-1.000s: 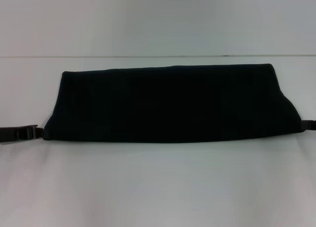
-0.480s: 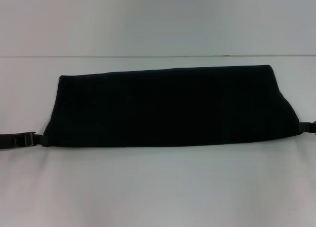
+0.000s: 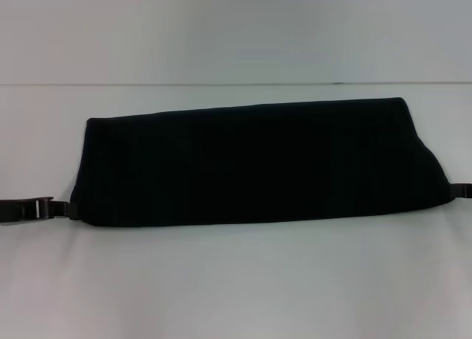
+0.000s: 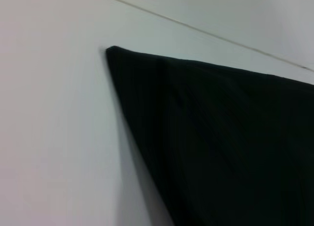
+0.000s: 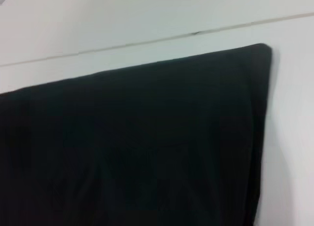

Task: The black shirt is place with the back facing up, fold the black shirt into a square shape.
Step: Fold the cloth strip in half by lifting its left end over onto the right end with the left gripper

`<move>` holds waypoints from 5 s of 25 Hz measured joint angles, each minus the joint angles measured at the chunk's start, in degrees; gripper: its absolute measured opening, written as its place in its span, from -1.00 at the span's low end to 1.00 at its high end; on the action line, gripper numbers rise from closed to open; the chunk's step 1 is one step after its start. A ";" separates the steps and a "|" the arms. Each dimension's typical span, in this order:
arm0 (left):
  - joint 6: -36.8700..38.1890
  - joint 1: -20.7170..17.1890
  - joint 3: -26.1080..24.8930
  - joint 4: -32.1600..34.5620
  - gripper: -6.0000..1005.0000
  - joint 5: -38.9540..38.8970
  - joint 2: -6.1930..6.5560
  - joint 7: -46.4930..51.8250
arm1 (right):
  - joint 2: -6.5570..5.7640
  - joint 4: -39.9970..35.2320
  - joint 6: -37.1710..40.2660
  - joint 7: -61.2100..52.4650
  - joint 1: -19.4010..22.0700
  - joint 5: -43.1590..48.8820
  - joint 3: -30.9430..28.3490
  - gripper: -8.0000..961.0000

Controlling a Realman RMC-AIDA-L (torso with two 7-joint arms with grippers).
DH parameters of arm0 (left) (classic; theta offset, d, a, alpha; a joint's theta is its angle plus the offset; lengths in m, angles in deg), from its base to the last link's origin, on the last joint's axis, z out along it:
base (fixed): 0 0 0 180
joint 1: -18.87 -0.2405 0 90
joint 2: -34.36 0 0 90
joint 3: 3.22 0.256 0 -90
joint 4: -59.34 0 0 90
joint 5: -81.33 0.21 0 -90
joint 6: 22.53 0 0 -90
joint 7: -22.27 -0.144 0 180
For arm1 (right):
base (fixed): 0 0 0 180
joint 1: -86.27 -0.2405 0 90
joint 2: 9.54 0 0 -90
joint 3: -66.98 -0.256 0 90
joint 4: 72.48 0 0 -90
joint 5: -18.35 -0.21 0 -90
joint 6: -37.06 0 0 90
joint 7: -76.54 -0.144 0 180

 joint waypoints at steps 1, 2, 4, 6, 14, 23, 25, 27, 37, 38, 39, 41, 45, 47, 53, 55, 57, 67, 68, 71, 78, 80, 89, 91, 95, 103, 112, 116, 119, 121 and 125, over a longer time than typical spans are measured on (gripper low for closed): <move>0.64 -0.01 -0.39 0.52 -0.97 0.00 0.10 0.14 | -0.16 -0.14 0.51 0.00 0.18 0.00 -0.31 -0.98; 1.11 -0.10 -0.86 1.00 -0.96 0.00 0.13 0.19 | -0.29 -0.47 1.18 0.01 0.40 0.00 -0.74 -0.98; 1.67 -0.38 -2.86 2.22 -0.93 -0.02 0.21 0.25 | -0.40 -2.07 2.62 0.08 1.14 -0.04 -2.01 -0.85; 2.89 -0.51 -5.33 2.73 -0.90 -0.01 0.57 0.31 | -0.25 -4.22 4.54 0.20 2.02 -0.17 -3.51 -0.73; 17.00 -0.57 -11.07 2.16 -0.04 0.00 1.75 4.30 | -0.42 -8.05 15.58 2.55 4.40 -5.86 -5.80 -0.07; 19.66 1.75 -10.72 -8.05 0.34 -0.02 2.36 13.43 | 0.09 -6.60 20.72 8.51 2.94 -9.29 -4.76 0.52; 17.94 2.44 -10.71 -10.16 0.43 0.05 2.69 16.53 | 0.14 -6.16 20.55 8.77 2.10 -9.20 -4.16 0.71; 16.11 2.78 -10.73 -11.72 0.58 -0.04 2.81 19.16 | 0.36 -5.89 20.42 9.17 1.14 -9.19 -3.55 0.83; 5.43 2.53 -12.00 -15.75 0.91 -0.47 2.37 30.40 | 0.96 -5.99 21.09 10.99 -2.13 -9.24 -1.92 0.95; 5.25 2.61 -12.00 -15.76 0.91 -0.47 2.38 31.16 | 0.95 -6.11 21.31 11.01 -2.31 -9.25 -1.93 0.95; 5.00 2.72 -11.98 -15.77 0.91 -0.44 2.40 32.13 | 0.96 -6.19 21.39 11.05 -2.47 -9.27 -1.93 0.95; 4.62 2.80 -11.92 -15.78 0.91 -0.33 2.39 33.33 | 0.96 -6.32 21.48 11.18 -2.74 -9.32 -1.93 0.95; 2.92 2.67 -11.55 -16.26 0.90 -0.08 2.30 35.79 | 0.95 -6.48 21.24 11.34 -2.95 -9.39 -1.98 0.95; 2.19 2.49 -11.55 -16.38 0.90 -0.03 2.25 36.85 | 0.96 -6.49 21.12 11.55 -2.99 -9.44 -2.23 0.94; 1.16 2.15 -11.70 -16.40 0.90 0.16 2.24 40.30 | 0.96 -6.59 20.98 11.80 -3.05 -9.54 -2.63 0.94; 1.00 2.16 -11.65 -16.38 0.90 0.18 2.24 41.08 | 0.96 -6.60 20.90 11.79 -3.09 -9.57 -2.64 0.94; 0.94 2.28 -11.55 -16.27 0.90 0.19 2.28 41.62 | 0.95 -6.59 20.87 11.79 -3.15 -9.58 -2.61 0.94; -1.21 2.24 -11.78 -16.14 0.90 0.22 2.37 42.74 | 0.95 -6.43 20.63 11.83 -3.17 -9.58 -2.64 0.93; -1.36 2.21 -11.85 -16.14 0.90 0.19 2.37 42.76 | 0.96 -6.40 20.63 11.84 -3.17 -9.58 -2.64 0.93; -1.66 2.20 -11.96 -16.10 0.90 -0.08 2.38 42.83 | 0.95 -6.34 20.57 11.85 -3.17 -9.58 -2.64 0.92; -2.64 2.53 -11.98 -15.98 0.90 0.12 2.61 42.94 | 0.96 -6.22 20.52 11.86 -3.16 -9.57 -2.64 0.92; -3.12 2.57 -11.99 -15.97 0.90 0.13 2.67 42.95 | 1.09 -6.22 20.52 11.86 -3.04 -9.58 -2.66 0.92; -4.05 2.98 -11.98 -15.71 0.90 0.19 2.94 42.95 | 1.29 -6.59 20.53 11.86 -2.49 -10.64 -2.72 0.91; -4.40 3.02 -11.98 -15.70 0.90 0.20 2.99 42.76 | 1.30 -6.60 20.53 11.88 -2.43 -10.85 -2.73 0.91; -4.62 3.10 -11.91 -15.66 0.90 0.22 3.00 42.19 | 1.31 -6.63 20.53 11.93 -2.40 -10.88 -2.72 0.90; -4.82 3.29 -11.45 -15.16 0.90 0.22 3.05 40.55 | 1.31 -6.62 20.53 11.95 -2.39 -10.90 -2.73 0.90; -4.50 3.69 -11.17 -15.31 0.89 -0.08 3.08 37.06 | 1.31 -6.63 20.48 12.09 -2.37 -10.90 -2.72 0.89; -4.37 3.96 -10.73 -15.39 0.89 0.05 3.15 36.05 | 1.31 -6.62 20.42 12.21 -2.44 -10.91 -2.73 0.88; -4.39 4.02 -10.64 -15.26 0.89 0.08 3.20 35.54 | 1.31 -6.62 20.38 12.27 -2.47 -10.99 -2.72 0.88; -4.38 4.01 -10.64 -15.25 0.82 0.08 3.23 35.39 | 1.31 -6.62 20.37 12.30 -2.55 -11.00 -2.73 0.88; -4.69 3.79 -10.56 -15.32 0.53 0.90 3.32 34.33 | 1.31 -6.62 20.32 12.40 -2.67 -11.03 -2.73 0.88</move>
